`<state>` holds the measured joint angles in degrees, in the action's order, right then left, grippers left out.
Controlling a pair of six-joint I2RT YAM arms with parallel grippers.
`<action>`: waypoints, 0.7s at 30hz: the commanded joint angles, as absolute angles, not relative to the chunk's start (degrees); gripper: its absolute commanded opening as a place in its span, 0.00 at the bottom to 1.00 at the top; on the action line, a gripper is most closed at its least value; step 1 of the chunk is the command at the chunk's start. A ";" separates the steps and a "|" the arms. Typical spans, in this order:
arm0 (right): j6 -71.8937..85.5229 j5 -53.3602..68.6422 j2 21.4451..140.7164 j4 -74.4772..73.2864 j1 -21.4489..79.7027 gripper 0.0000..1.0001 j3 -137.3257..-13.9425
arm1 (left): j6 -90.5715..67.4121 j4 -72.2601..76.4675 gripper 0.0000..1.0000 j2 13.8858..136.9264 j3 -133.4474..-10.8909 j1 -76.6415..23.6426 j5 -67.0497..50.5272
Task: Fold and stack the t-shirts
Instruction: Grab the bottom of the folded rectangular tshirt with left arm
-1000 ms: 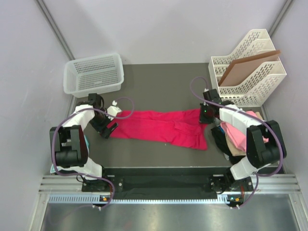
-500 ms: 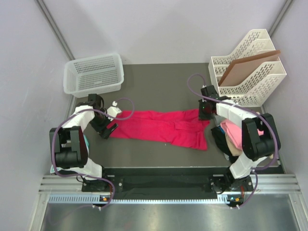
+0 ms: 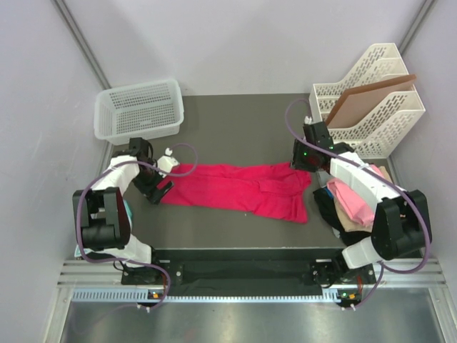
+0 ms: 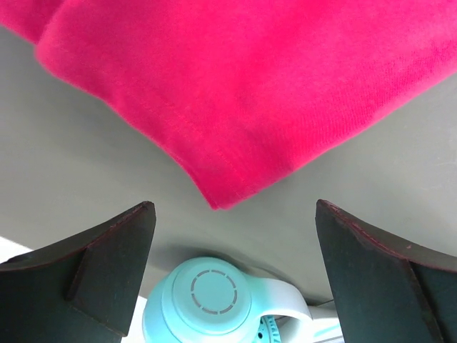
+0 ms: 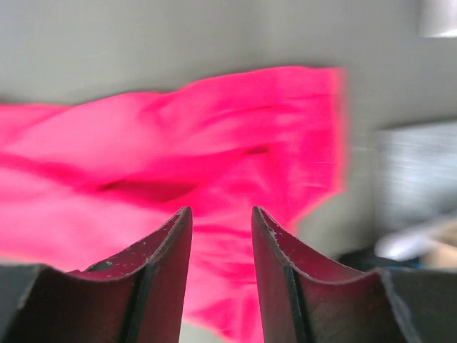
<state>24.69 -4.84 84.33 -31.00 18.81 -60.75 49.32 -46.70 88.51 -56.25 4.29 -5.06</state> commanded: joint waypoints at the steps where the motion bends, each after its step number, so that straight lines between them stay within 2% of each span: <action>1: 28.56 11.58 83.93 -24.45 20.74 0.40 -59.78 | 46.85 -46.23 0.99 86.66 -62.83 6.32 -7.02; 6: 30.94 17.49 89.55 -17.68 20.83 0.38 -55.02 | 41.75 -49.82 0.99 88.77 -71.44 9.14 -13.44; 14: 29.18 13.36 96.76 -16.00 20.92 0.34 -53.26 | 36.83 -52.21 0.99 96.57 -73.65 9.32 -19.86; 21: 28.13 10.99 94.40 -16.43 21.62 0.33 -53.09 | 35.33 -53.26 0.95 106.60 -78.30 11.42 -24.87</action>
